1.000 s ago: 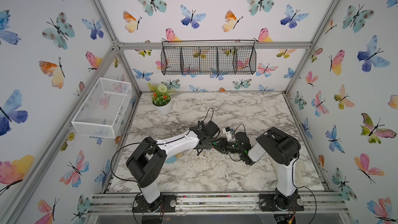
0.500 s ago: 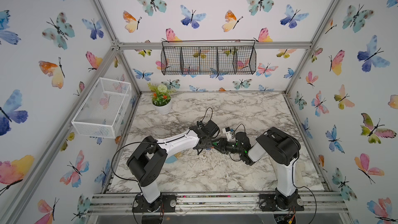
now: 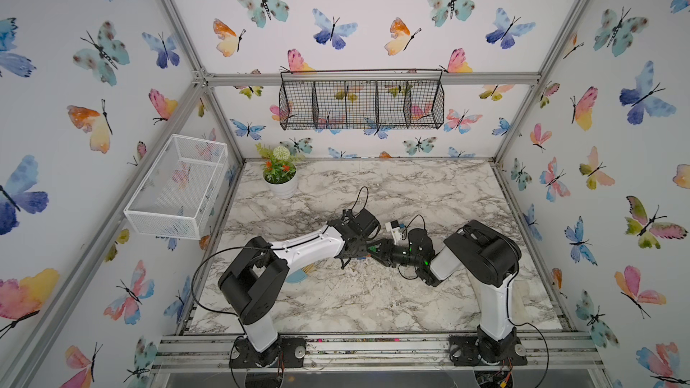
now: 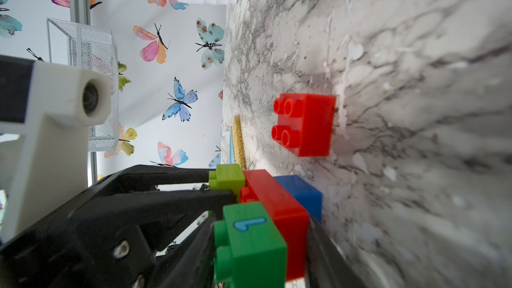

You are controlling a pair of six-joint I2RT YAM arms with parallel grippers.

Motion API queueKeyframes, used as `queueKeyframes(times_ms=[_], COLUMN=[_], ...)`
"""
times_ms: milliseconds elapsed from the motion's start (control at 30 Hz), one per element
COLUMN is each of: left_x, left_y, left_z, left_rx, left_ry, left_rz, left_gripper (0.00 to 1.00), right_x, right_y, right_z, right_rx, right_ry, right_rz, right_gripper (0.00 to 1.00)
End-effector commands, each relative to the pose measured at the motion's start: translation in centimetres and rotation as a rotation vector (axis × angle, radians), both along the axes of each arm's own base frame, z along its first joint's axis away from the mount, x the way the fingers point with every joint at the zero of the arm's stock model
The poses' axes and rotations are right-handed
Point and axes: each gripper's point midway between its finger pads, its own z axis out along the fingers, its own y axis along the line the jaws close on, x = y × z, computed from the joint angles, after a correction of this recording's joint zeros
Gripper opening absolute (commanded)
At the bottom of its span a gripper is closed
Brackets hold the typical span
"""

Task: Assemble the letter v with lego
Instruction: Assemble the lego brick with the lego brick.

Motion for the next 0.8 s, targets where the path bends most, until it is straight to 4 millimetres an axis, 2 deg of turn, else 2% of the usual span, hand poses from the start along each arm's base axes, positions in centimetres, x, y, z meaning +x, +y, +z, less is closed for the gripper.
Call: queueKeyframes(times_ms=[0, 300, 533, 633, 767], left_x=[-3.9, -3.9, -4.2, -4.1, -3.3], left_y=[1.4, 1.0, 1.2, 1.1, 0.3], left_z=[-5.0, -5.1, -5.2, -4.9, -3.3], left_rx=[0.083, 0.065, 0.063, 0.062, 0.011], left_ry=[0.186, 0.187, 0.187, 0.184, 0.156], left_rz=[-0.073, -0.098, -0.115, -0.106, -0.077], left_gripper=[0.18, 0.15, 0.18, 0.25, 0.41], right_x=[-0.9, -1.0, -0.9, -0.9, -0.9], right_y=[-0.8, -0.8, -0.8, -0.8, -0.9], right_z=[-3.2, -3.2, -3.3, -3.3, -3.3], right_rx=[-0.096, -0.098, -0.098, -0.099, -0.102], right_ry=[0.064, 0.060, 0.061, 0.061, 0.062], right_rz=[-0.005, -0.001, -0.002, -0.001, -0.005], right_gripper=[0.35, 0.35, 0.34, 0.33, 0.33])
